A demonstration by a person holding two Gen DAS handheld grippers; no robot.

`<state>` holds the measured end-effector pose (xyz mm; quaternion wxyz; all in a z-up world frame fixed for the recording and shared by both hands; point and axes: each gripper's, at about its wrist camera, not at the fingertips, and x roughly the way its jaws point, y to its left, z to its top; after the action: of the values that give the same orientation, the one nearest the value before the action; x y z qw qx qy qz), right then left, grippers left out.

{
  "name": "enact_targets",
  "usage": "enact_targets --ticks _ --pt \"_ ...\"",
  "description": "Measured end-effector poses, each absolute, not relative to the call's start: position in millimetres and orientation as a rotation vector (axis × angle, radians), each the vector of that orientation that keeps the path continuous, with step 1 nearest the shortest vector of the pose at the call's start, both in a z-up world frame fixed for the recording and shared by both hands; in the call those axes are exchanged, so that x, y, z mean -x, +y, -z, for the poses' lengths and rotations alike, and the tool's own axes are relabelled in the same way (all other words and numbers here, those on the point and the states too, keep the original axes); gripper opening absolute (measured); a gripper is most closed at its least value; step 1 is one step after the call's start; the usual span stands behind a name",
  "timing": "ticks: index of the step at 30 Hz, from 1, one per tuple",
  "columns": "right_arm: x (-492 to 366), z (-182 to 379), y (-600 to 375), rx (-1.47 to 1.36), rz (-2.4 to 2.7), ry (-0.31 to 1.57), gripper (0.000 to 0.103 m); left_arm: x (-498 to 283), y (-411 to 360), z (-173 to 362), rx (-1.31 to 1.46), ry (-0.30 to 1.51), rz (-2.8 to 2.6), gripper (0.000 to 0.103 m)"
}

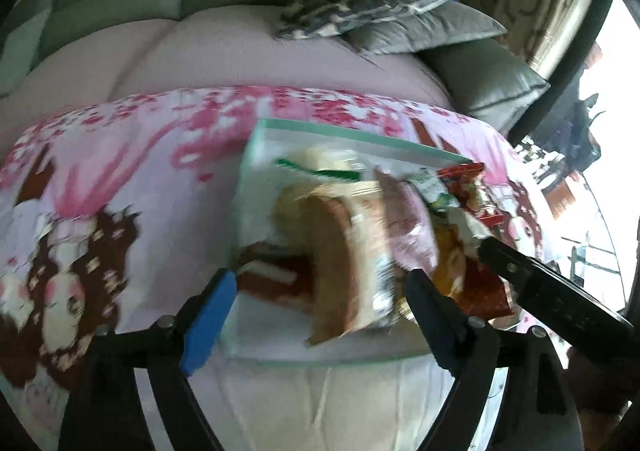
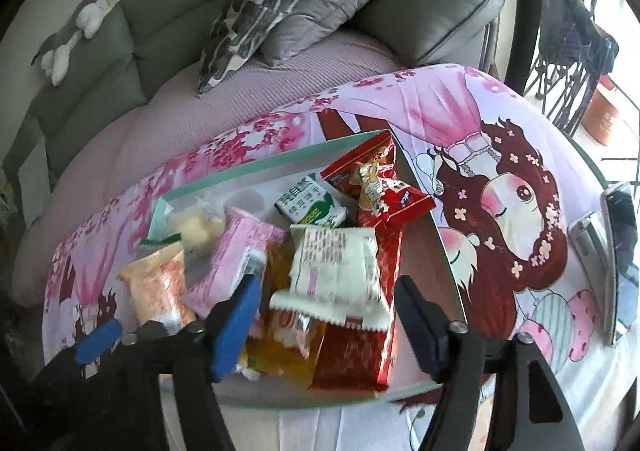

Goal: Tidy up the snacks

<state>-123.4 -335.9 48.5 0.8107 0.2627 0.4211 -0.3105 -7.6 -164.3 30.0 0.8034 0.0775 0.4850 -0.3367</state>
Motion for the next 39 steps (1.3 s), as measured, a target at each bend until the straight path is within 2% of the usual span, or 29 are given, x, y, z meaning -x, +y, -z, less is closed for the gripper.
enact_targets --ticks 5,15,19,39 --pt "138 -52 -313 -0.519 0.65 0.893 0.103 18 -129 -25 -0.217 0.999 0.539 0.087" --pt "160 -40 -276 -0.49 0.628 0.899 0.103 30 -89 -12 -0.326 0.942 0.305 0.087" --pt "157 -37 -269 -0.468 0.619 0.904 0.103 24 -81 -7 -0.278 0.978 0.334 0.087" --pt "149 -14 -265 -0.447 0.609 0.93 0.103 22 -87 10 -0.327 1.05 0.348 0.087"
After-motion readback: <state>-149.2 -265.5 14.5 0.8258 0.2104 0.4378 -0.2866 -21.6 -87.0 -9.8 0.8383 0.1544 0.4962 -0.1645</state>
